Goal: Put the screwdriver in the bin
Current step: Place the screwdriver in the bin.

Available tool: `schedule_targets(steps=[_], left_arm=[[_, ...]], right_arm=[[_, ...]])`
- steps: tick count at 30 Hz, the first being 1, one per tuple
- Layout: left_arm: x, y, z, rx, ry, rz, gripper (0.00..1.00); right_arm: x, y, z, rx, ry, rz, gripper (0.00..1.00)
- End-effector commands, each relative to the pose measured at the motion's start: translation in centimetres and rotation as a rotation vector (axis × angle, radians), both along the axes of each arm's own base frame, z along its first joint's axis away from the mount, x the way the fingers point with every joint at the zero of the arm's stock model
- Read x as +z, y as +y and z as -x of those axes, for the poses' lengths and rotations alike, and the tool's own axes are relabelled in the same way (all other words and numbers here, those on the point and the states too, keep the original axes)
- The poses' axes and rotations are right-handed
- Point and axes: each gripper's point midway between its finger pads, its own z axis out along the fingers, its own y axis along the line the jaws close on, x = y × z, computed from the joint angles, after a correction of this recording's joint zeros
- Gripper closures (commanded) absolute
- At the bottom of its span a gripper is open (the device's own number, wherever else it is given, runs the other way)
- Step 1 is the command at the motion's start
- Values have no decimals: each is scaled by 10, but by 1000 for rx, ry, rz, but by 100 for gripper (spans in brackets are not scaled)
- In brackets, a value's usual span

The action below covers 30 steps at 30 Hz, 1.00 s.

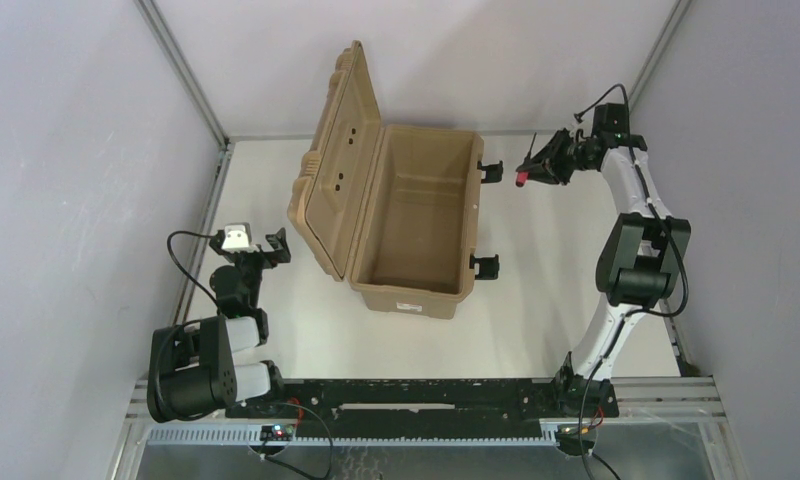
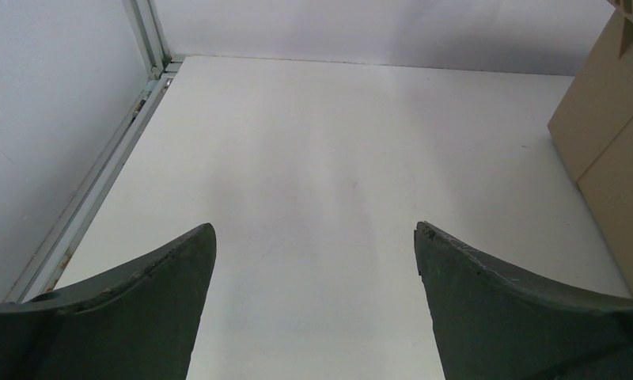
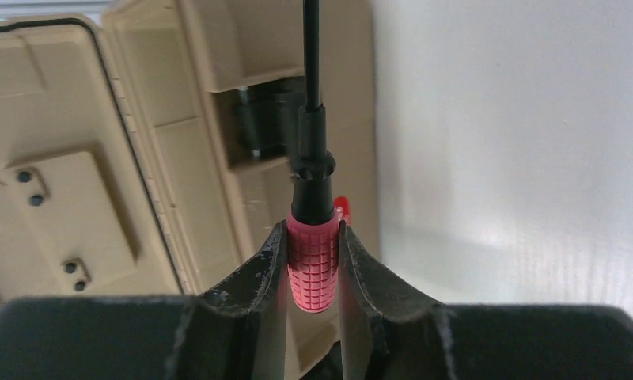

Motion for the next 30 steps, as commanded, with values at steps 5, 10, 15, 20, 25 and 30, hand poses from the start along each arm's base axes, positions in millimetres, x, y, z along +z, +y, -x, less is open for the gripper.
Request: schedule_targets(steps=[5,10,15,20,25,30], left_arm=[[5,-1,2,-1,-28,5,0],[5,-1,2,-2,-28,5,0],[5,-1,2,-3,-28,5,0],[5,-1,2,-3,-28,5,0],[5,-1,2,-1,-28,5,0],[5,-1,3,-3,-27,5,0]], right_arm=[[96,28,-2,-27,-114,-104,91],[115,56,0,-22,-115,-108,91],[124,96,1,7,-112,-92,91],[121,139,2,44,-89,-47,91],[104,169,2,65,-57,46,93],[77,196,2,94,-20,161,93]])
